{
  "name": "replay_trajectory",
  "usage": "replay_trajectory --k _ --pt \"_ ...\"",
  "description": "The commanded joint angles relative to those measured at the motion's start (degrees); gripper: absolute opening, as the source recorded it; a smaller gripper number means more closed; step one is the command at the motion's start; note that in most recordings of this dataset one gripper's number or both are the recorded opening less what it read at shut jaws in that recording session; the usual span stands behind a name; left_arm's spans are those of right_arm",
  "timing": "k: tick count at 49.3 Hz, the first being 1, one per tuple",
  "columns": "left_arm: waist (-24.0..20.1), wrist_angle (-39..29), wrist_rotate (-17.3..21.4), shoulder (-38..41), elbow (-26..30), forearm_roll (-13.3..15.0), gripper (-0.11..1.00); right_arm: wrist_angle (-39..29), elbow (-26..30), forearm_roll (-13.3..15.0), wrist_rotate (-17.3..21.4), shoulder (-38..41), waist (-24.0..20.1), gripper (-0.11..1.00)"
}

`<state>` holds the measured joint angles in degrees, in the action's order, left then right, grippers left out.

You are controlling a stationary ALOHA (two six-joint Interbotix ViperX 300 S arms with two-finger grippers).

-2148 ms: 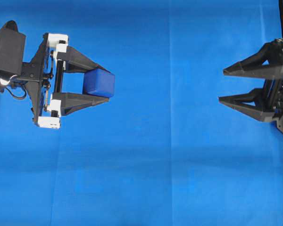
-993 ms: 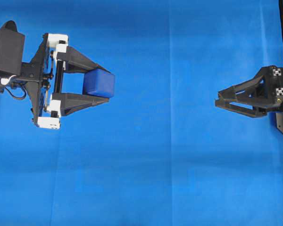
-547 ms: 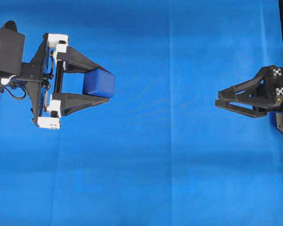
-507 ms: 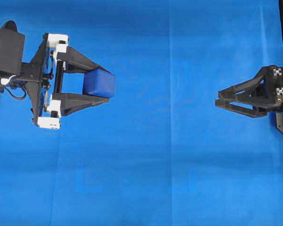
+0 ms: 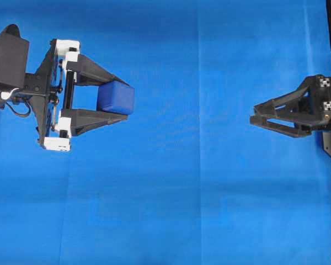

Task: Handover the blue block to the right arm after grasping it with the left arm, then place it in the designated position.
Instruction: 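Reach the right gripper left and close it on the blue cube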

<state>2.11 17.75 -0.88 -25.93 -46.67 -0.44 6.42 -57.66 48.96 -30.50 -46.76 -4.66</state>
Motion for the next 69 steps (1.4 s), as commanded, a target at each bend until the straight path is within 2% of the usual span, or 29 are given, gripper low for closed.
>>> replay_trajectory --k 1,11,37,57,69 --pt "0.2 0.6 0.0 -0.4 1.1 0.0 0.49 0.3 2.7 -0.3 0.2 1.6 0.0 0.92" --pt "0.2 0.5 -0.1 -0.3 1.1 0.1 0.49 0.4 8.2 -0.3 0.2 8.4 0.1 0.92" --pt "0.2 0.3 -1.3 -0.4 1.0 0.0 0.49 0.4 27.2 -0.4 0.2 29.9 2.1 0.92" --pt "0.2 0.3 -1.3 -0.4 1.1 0.0 0.49 0.2 38.6 -0.4 0.2 39.9 2.6 0.92" --pt "0.2 0.3 -1.3 -0.3 1.1 0.0 0.49 0.2 41.7 -0.4 0.2 42.4 2.7 0.92"
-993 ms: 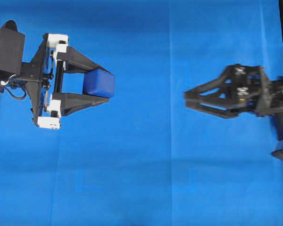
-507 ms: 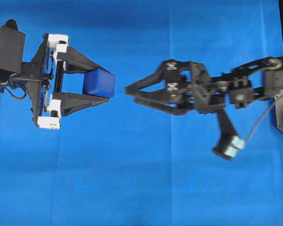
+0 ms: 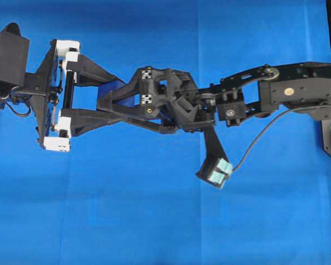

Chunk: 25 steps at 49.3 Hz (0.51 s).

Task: Handover the blue block to the right arm after grasping it with the left arm, then place it in the designated position.
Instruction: 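Reach the right gripper left and close it on the blue cube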

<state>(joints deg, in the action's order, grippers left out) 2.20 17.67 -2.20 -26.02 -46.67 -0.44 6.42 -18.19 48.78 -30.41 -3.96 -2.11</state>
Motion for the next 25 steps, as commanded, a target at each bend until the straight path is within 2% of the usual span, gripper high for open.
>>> replay_trajectory --k 1,13,16,21,22,25 --pt "0.1 0.3 0.0 -0.2 1.1 0.0 0.49 0.2 2.4 -0.2 0.2 -0.3 0.2 0.92" --pt "0.4 0.1 0.0 -0.2 1.1 0.0 0.49 -3.9 2.1 -0.2 0.1 -0.4 0.4 0.88" --pt "0.5 -0.2 0.0 -0.2 1.1 0.0 0.49 -4.8 2.1 -0.2 0.1 -0.4 0.4 0.78" --pt "0.5 -0.4 0.0 -0.2 1.1 0.0 0.49 -5.3 2.6 -0.3 0.4 -0.4 0.4 0.50" --pt "0.5 -0.5 0.0 -0.3 1.1 0.0 0.49 -5.3 2.6 -0.4 0.6 -0.5 0.4 0.47" --pt "0.5 -0.6 0.0 -0.3 1.1 0.0 0.49 -5.5 2.9 -0.4 1.3 -0.5 0.4 0.47"
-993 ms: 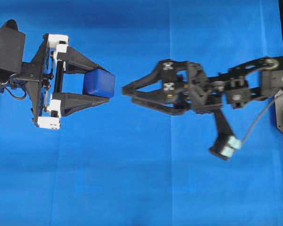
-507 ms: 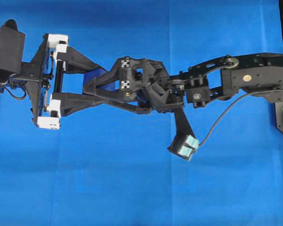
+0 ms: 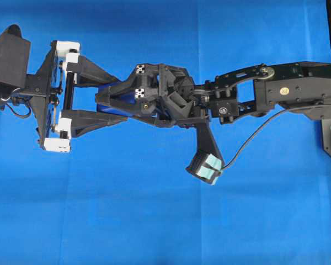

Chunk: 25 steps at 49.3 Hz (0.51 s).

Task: Handover the blue block to the right arm after grasping it with the left arm, then place it in the designated position.
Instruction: 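Reach the right gripper left and close it on the blue cube, then open the left gripper and pull the cube away with the right gripper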

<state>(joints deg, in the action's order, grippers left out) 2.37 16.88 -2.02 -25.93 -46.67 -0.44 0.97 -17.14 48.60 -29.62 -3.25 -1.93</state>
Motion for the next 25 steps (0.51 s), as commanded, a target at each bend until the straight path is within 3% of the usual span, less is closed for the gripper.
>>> replay_trajectory --k 1,25 --pt "0.4 0.1 -0.2 -0.4 1.1 0.0 0.49 -0.1 1.8 -0.3 0.9 -1.2 0.3 0.47" --pt "0.4 -0.9 -0.2 -0.3 1.2 0.0 0.49 -1.2 1.8 -0.2 4.1 -1.2 0.5 0.47"
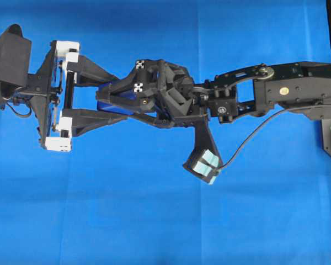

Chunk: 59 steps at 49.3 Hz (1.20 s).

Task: Handover the blue block to the right arm after grasping it with the left arm, then place it in the designated position.
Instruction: 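Open the left gripper and pull the cube away with the right gripper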

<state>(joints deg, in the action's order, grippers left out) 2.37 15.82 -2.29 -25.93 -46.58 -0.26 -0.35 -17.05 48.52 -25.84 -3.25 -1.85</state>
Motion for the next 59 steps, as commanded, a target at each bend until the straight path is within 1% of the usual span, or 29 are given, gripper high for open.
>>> replay_trajectory --k 1,5,6,10,12,14,16,30,35,46,59 --pt "0.4 0.2 0.1 -0.3 1.1 -0.2 0.49 0.1 1.8 -0.2 0.4 -1.3 0.4 0.47" --pt "0.4 0.3 0.1 -0.3 1.1 -0.2 0.49 0.1 1.7 -0.2 0.4 -1.3 0.4 0.47" --pt "0.4 0.3 0.1 -0.4 1.1 -0.2 0.52 0.1 1.7 -0.2 0.4 -1.3 0.4 0.47" --pt "0.4 0.3 0.2 -0.3 1.1 -0.2 0.74 0.1 1.5 -0.2 0.4 -1.3 0.4 0.47" --pt "0.4 0.4 0.4 -0.3 1.1 -0.2 0.83 0.1 1.4 -0.2 0.4 -1.4 0.4 0.47" --pt "0.4 0.4 0.4 -0.4 1.1 -0.2 0.90 0.1 1.3 -0.2 0.4 -1.5 0.4 0.47" --pt "0.4 0.5 0.4 -0.4 1.1 -0.2 0.93 0.1 1.3 -0.2 0.4 -1.6 0.4 0.47" --pt "0.4 0.5 0.3 -0.9 1.0 -0.2 0.93 0.1 0.9 -0.2 1.8 -1.8 0.4 0.47" --pt "0.4 0.3 0.2 -1.6 0.5 -0.2 0.93 0.1 -0.5 -0.2 2.2 -2.9 0.3 0.47" --pt "0.4 0.3 0.2 -3.6 -0.9 -0.2 0.93 0.0 -7.0 -0.2 3.2 -8.8 -0.3 0.47" --pt "0.4 0.2 0.3 -4.0 -1.2 -0.2 0.93 -0.4 -16.6 -0.2 3.2 -19.8 -0.9 0.47"
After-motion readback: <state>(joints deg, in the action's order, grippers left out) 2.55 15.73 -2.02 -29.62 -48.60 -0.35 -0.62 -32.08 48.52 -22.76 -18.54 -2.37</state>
